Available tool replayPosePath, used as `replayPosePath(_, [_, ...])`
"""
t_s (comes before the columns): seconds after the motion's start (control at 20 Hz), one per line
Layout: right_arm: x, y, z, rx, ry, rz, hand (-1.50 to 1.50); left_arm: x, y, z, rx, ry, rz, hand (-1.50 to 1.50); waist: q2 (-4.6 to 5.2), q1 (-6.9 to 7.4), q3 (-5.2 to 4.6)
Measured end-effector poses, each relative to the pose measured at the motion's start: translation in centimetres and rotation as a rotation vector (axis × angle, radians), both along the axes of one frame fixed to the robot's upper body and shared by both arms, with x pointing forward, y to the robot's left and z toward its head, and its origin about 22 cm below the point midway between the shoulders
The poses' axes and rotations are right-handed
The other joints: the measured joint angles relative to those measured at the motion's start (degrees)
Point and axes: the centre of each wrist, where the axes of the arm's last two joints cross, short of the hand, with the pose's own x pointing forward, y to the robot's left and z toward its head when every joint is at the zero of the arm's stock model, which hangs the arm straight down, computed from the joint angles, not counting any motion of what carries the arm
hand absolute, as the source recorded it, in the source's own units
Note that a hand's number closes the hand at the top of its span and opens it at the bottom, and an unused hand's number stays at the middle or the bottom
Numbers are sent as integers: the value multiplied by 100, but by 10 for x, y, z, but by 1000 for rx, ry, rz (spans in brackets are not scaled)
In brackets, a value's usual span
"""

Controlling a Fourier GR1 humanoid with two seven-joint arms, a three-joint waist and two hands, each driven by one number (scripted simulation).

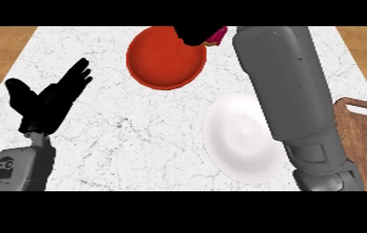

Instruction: Pick the cupcake from the plate and place it in the bowl

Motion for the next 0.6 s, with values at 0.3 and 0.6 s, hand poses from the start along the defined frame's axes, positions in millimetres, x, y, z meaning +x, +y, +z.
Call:
replayPosePath(0.3, [23, 32, -19, 0, 6, -56, 150, 5, -13, -3, 3, -4, -18, 0, 40, 91, -3])
replayPosePath(0.6, [45, 41, -41, 13, 28, -109, 150, 8, -12, 0, -2, -10, -38, 0, 93, 217, -5])
